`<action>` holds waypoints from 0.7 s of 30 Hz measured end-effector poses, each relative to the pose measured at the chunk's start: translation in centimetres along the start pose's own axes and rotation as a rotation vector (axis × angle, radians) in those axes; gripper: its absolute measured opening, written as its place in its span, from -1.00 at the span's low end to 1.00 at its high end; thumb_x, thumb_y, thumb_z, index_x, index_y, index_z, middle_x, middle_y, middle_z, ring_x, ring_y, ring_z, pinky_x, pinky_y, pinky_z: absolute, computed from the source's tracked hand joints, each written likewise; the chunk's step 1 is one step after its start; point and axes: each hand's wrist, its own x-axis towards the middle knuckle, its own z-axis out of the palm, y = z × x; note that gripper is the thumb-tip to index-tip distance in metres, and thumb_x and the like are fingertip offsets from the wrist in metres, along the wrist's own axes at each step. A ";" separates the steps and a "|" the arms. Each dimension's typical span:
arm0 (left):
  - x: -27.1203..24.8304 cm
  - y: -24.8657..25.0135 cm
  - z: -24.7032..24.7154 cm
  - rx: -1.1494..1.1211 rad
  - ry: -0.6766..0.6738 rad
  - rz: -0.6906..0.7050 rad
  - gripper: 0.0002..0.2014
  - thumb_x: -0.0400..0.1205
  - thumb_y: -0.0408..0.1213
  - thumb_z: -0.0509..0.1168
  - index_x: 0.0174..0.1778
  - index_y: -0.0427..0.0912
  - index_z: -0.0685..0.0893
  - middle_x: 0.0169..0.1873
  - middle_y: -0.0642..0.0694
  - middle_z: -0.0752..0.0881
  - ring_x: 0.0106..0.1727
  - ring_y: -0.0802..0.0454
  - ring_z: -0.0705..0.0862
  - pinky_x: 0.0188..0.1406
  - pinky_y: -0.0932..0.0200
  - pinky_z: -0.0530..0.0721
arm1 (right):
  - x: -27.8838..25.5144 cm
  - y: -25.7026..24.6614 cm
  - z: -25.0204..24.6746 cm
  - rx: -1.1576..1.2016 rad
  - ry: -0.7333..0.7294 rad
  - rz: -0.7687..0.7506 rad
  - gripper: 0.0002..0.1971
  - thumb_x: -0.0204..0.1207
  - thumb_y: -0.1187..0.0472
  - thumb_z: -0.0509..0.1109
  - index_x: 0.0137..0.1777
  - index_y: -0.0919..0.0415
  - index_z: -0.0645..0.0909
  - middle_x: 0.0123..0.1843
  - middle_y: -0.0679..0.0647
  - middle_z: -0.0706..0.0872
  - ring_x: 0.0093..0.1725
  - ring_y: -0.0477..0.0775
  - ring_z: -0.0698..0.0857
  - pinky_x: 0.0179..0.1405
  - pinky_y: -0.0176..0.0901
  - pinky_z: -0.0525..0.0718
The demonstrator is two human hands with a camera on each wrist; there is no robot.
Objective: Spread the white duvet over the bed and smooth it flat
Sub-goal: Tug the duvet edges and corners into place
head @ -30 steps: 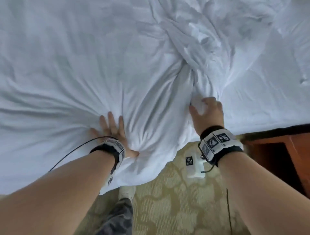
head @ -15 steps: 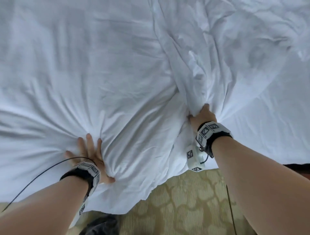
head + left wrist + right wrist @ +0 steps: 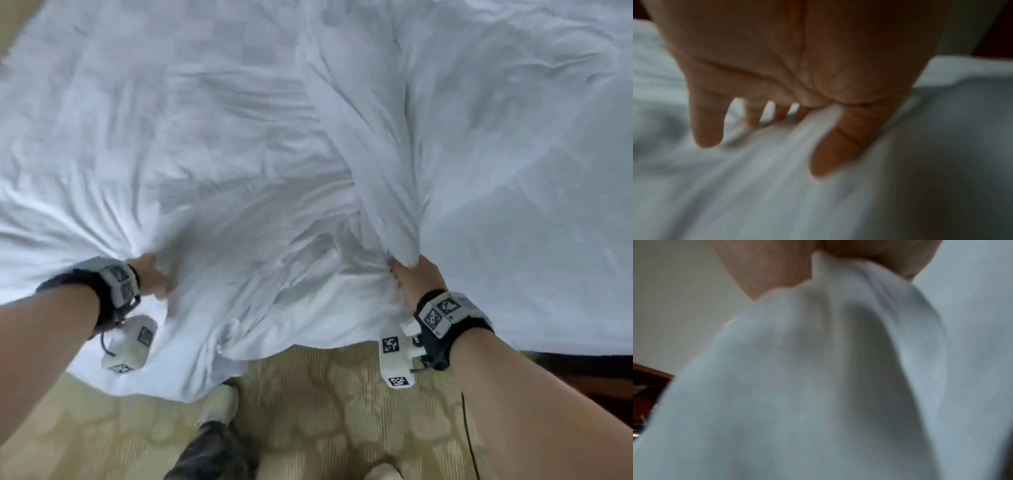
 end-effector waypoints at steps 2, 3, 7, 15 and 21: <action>-2.7 4.6 -3.0 -0.177 0.116 0.008 -0.36 0.57 -0.08 0.37 0.46 -0.42 0.46 0.45 -0.37 0.50 0.45 -0.26 0.50 0.39 0.04 0.44 | -1.6 4.4 -2.3 -0.028 -0.040 0.054 -0.54 0.50 -0.17 0.35 0.14 0.24 0.59 -0.12 0.12 0.73 -0.15 0.16 0.70 -0.07 -0.08 0.65; -4.3 8.0 -3.4 -0.276 0.203 0.039 -0.41 0.65 -0.02 0.26 0.42 -0.44 0.50 0.43 -0.37 0.52 0.44 -0.29 0.51 0.40 0.00 0.43 | -2.2 6.6 -3.8 -0.060 -0.054 0.071 -0.48 0.48 -0.21 0.33 0.21 0.21 0.58 -0.01 0.14 0.74 -0.04 0.20 0.71 0.07 0.00 0.67; -9.3 22.8 -0.4 -0.509 0.274 0.394 -0.19 0.48 0.34 0.24 0.53 -0.14 0.37 0.47 -0.20 0.51 0.48 -0.20 0.48 0.48 -0.02 0.38 | -4.4 10.3 -5.2 -0.106 -0.097 0.058 -0.57 0.54 -0.17 0.28 0.29 0.08 0.55 0.03 0.07 0.73 0.01 0.16 0.71 0.03 -0.06 0.67; -9.8 34.2 8.6 -0.898 -0.107 0.366 -0.18 0.47 -0.29 0.43 0.53 -0.13 0.05 -0.03 -0.10 0.60 0.10 -0.21 0.62 0.17 -0.06 0.62 | -3.2 7.8 -9.1 -0.319 -0.271 -0.116 -0.61 0.50 -0.11 0.37 0.25 0.00 0.44 0.15 -0.02 0.67 0.04 -0.01 0.67 -0.04 -0.19 0.63; -13.7 35.5 12.5 -0.408 0.000 0.693 -0.48 0.69 -0.22 0.16 0.59 -0.15 0.25 0.43 -0.19 0.53 0.43 -0.15 0.52 0.47 0.16 0.35 | 3.3 -4.2 -17.1 -0.288 0.027 -0.320 -0.49 0.47 -0.12 0.42 0.35 0.03 0.41 0.28 0.02 0.60 0.12 0.02 0.63 0.04 -0.10 0.59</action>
